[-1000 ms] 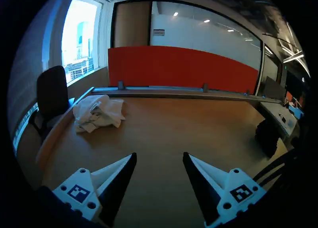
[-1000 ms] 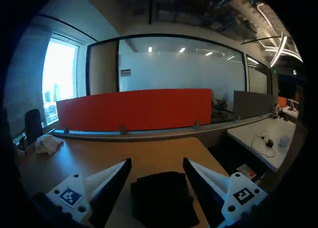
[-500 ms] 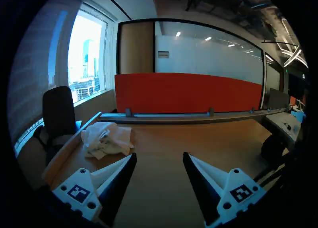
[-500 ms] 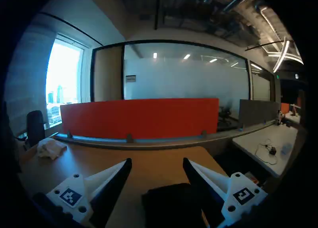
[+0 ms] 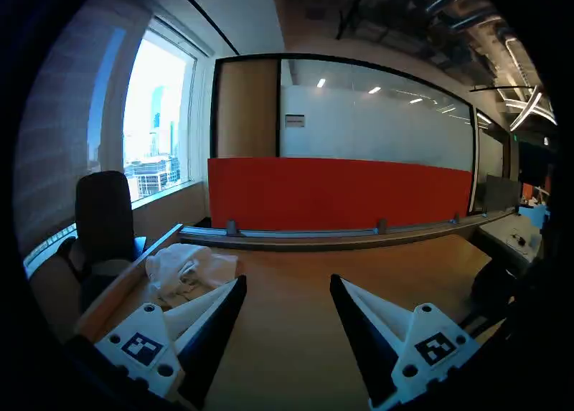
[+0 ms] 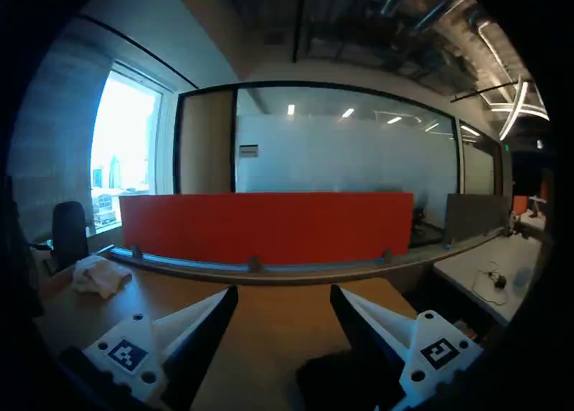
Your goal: Fold towel
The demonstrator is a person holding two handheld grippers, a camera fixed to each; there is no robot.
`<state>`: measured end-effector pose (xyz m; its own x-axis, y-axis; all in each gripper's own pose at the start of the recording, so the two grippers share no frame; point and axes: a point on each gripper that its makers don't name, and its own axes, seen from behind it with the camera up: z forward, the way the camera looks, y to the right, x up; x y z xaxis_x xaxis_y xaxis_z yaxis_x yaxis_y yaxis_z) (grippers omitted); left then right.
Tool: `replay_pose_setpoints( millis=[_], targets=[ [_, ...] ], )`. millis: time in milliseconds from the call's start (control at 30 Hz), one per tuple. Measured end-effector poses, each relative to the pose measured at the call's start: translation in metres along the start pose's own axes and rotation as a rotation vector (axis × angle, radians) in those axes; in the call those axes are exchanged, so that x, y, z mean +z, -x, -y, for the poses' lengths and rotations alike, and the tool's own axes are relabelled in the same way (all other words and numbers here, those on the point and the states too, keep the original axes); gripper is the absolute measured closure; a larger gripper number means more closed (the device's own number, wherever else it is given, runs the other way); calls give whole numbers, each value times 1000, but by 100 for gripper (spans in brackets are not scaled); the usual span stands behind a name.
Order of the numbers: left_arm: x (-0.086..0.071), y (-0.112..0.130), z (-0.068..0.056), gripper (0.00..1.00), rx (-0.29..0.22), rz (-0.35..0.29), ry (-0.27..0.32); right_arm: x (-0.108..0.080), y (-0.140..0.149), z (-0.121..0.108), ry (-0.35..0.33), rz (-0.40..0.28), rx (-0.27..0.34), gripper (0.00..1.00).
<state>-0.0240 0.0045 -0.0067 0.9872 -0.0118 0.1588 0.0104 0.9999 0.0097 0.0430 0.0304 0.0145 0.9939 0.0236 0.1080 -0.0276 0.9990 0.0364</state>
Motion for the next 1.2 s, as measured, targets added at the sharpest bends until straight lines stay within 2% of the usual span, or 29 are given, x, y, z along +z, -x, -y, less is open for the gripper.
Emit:
replay_pose_setpoints(
  millis=[300,800,1200],
  targets=[
    [5,-6,1,14,3,-16,18,8,-11,38,-8,-26,-10,1],
    [14,-12,1,14,23,-66,22,5,-12,47,16,-11,-3,1],
    [13,4,23,14,44,-135,-46,-1,-19,60,10,-38,-12,1]
  ],
)
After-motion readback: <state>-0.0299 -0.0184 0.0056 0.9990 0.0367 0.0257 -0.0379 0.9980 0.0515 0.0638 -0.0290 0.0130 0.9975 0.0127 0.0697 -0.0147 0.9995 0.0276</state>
